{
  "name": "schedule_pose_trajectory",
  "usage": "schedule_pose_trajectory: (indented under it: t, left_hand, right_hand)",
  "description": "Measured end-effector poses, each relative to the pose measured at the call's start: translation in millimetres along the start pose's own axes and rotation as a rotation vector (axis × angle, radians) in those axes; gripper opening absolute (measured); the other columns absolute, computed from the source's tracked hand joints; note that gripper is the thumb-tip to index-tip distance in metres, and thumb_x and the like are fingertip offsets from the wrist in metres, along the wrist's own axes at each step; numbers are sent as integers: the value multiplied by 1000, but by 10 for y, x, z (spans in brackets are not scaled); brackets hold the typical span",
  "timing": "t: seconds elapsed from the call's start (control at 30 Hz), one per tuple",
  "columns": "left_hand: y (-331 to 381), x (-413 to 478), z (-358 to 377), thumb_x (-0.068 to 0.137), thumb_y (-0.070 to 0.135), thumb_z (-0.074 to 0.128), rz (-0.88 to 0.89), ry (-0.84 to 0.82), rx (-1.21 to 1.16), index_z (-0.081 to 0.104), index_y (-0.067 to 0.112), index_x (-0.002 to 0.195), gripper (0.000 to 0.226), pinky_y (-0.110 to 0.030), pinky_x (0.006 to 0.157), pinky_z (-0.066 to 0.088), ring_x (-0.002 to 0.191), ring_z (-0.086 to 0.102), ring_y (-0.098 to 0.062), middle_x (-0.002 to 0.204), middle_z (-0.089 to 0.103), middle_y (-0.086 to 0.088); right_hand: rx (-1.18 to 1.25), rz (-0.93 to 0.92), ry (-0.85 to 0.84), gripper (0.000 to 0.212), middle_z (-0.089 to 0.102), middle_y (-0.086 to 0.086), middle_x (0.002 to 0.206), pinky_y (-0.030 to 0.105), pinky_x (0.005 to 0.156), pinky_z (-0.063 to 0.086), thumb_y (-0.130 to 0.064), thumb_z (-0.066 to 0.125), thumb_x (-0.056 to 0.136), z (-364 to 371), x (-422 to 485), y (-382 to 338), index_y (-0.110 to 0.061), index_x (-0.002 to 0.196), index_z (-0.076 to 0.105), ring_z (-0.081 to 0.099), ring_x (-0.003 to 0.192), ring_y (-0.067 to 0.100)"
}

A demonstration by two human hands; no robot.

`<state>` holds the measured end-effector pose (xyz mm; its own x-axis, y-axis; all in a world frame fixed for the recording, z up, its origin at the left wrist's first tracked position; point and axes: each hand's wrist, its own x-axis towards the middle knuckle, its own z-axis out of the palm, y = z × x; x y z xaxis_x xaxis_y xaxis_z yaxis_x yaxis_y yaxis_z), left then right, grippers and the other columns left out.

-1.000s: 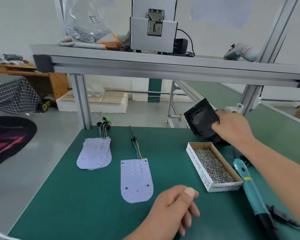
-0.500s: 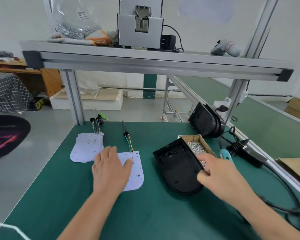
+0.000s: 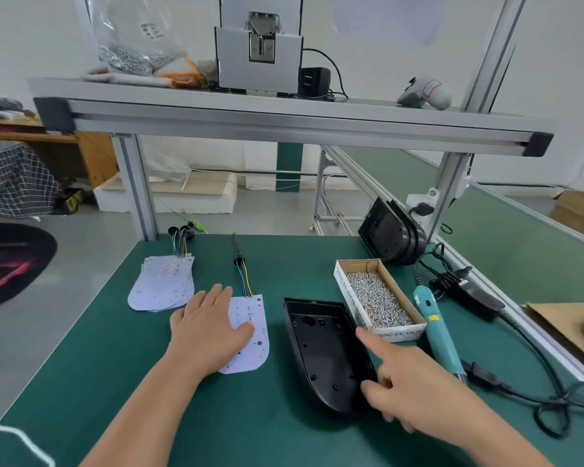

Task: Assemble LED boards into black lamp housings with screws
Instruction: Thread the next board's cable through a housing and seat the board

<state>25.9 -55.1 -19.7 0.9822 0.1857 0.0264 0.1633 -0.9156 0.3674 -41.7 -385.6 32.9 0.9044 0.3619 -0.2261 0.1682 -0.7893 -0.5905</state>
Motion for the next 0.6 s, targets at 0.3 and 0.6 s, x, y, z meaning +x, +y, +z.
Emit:
schedule_pose_trajectory:
  t: [0.3,0.6]
  left_hand:
    - [-2,-36,-15,86,65,47,66,16,12,33,34,159,81,-45,122,19,153,20,-18,163,32,13]
    - [27,-35,-23,60,87,29,30,33,-29,42,31,149,106,-45,114,26,146,29,-20,135,45,13]
  right_hand:
    - [15,-148,-127,27,72,-12,71,16,58,45,-58,63,87,-143,-60,-215,-42,108,71,62,57,1]
    - [29,-230,283,10,73,-15,85,19,73,49,-31,66,95,-193,1278,-644,-27,90,74,66,80,3]
